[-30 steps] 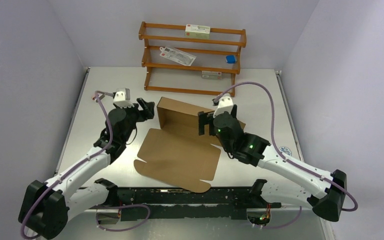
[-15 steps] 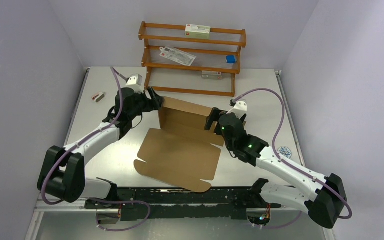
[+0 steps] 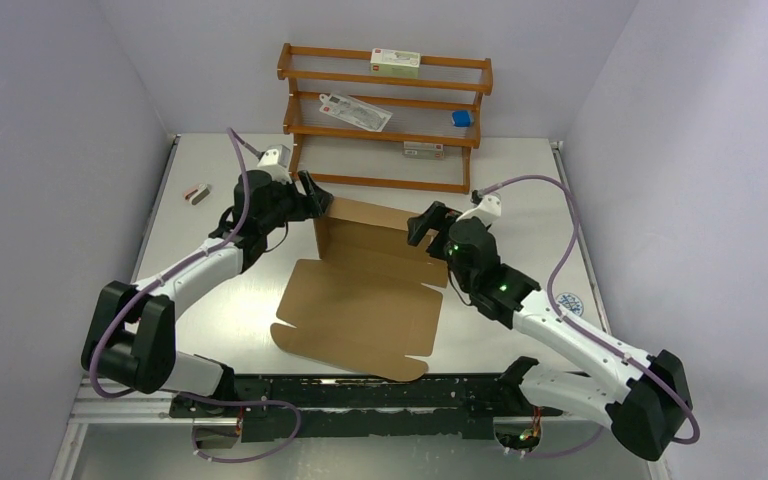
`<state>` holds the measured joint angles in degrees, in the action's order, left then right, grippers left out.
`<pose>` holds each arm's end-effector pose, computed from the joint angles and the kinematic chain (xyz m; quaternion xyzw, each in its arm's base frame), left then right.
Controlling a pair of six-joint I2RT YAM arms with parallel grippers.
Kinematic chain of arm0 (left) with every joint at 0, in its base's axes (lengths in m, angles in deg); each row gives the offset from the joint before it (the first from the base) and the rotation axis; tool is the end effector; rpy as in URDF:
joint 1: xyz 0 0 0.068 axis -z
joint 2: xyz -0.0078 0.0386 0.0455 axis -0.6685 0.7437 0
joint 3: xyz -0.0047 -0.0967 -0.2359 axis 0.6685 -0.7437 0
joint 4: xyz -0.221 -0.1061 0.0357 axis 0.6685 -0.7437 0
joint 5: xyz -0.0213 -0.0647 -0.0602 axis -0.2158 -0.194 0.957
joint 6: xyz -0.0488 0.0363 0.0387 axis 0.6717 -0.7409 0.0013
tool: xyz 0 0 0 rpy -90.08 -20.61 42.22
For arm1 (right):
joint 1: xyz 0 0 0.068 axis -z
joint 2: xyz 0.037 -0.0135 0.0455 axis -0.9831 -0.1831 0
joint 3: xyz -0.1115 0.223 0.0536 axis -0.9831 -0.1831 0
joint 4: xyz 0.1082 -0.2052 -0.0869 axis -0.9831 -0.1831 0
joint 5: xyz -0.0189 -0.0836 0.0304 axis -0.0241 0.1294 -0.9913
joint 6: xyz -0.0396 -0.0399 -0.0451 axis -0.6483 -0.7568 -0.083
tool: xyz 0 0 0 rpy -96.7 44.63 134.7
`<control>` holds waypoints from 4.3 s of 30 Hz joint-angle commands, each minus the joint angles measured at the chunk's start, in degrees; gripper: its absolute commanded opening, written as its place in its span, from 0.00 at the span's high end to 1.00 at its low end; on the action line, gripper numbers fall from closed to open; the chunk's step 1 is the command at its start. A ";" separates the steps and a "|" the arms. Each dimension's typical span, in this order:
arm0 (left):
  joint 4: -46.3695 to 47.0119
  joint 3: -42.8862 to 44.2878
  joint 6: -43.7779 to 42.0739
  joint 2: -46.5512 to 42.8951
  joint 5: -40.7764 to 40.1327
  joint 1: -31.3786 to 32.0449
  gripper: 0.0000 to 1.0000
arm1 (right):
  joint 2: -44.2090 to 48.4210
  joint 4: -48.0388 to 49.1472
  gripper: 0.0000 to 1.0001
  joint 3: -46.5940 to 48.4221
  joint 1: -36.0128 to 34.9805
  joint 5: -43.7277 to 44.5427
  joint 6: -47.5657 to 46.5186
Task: Fold the paper box
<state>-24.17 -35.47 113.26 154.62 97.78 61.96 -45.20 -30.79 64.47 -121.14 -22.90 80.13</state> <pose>0.3099 -0.1216 0.2396 -0.0076 0.8049 -0.2873 0.5191 0.2028 0.1433 0.2710 0.1344 0.7914 0.2232 0.5530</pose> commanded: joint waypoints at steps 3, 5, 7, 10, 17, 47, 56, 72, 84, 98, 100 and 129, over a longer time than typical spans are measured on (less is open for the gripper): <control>-1.42 0.49 -0.72 1.18 4.05 -0.42 0.26 | -4.12 4.51 0.10 0.36 1.84 -0.45 2.60; -1.91 0.21 -0.84 0.99 4.61 -0.41 0.26 | -4.69 5.48 0.15 0.13 2.00 -2.66 3.05; -1.66 -0.36 -0.70 0.42 5.32 -0.45 0.27 | -4.86 6.57 0.20 -0.26 2.16 -4.25 3.51; -1.52 -1.39 -0.31 -0.84 5.48 -0.42 0.28 | -4.51 8.64 0.28 -1.40 2.23 -5.77 3.81; -3.79 -3.94 0.54 -5.28 3.32 -0.46 0.29 | -4.02 12.69 0.42 -2.74 3.07 -10.14 4.02; -11.36 -8.54 -0.57 -15.42 -6.26 -0.41 0.30 | -3.72 23.50 0.38 -7.71 5.18 -18.60 0.92; -18.12 -3.85 -2.51 -19.31 -12.01 -0.41 0.24 | 7.14 11.77 0.20 -7.20 5.66 -10.05 -12.66; -28.81 4.76 -5.73 -23.69 -9.48 2.13 0.17 | 0.48 33.29 0.04 -19.00 28.95 -36.36 -24.39; -33.28 9.94 -7.69 -22.36 -14.50 21.18 0.20 | -12.15 40.10 0.19 -15.91 33.17 -52.10 -26.59; -28.30 6.41 -6.96 -15.79 -19.92 36.95 0.23 | -11.78 36.34 0.78 -15.88 33.14 -57.24 -28.21; -27.74 5.71 -6.82 -14.52 -21.19 38.08 0.23 | -9.93 34.84 0.86 -16.26 33.06 -57.95 -28.13; 1.33 1.21 -26.08 9.87 -41.60 50.12 0.17 | 13.90 10.74 1.00 -16.27 25.52 -53.39 -27.47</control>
<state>-28.39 -36.45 94.10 161.59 61.93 110.57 -31.98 -18.77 47.53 -95.16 -75.07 53.09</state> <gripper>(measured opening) 0.823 0.035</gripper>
